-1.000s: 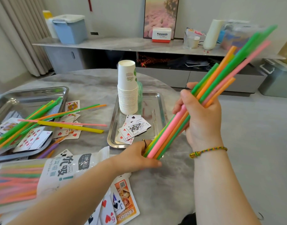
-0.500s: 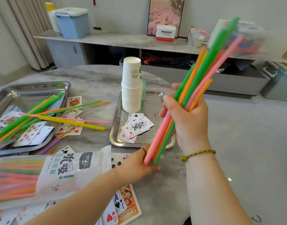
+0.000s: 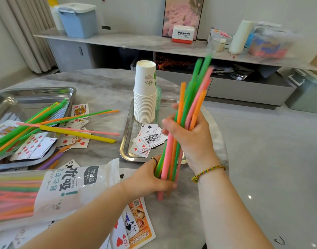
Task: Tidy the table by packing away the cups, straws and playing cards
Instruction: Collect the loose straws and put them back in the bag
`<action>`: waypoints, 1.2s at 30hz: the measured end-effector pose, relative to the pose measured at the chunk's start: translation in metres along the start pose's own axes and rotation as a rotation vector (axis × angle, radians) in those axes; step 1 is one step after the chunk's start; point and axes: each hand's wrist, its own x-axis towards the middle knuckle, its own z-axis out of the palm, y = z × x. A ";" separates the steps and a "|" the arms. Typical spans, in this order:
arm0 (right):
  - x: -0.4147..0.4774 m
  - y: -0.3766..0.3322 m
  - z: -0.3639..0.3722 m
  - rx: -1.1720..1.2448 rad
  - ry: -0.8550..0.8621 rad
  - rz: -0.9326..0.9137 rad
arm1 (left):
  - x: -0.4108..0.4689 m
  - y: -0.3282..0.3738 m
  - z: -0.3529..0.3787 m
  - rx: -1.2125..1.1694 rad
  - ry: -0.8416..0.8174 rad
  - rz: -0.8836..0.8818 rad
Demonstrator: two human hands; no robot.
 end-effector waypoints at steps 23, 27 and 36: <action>0.002 0.020 0.002 -0.101 -0.018 0.099 | 0.003 0.003 -0.002 0.041 -0.024 -0.028; 0.004 0.019 0.000 0.003 0.021 0.064 | 0.009 0.004 0.005 -0.036 0.080 -0.003; 0.001 0.015 -0.018 0.396 -0.263 0.242 | -0.013 0.014 -0.014 -0.062 -0.167 -0.014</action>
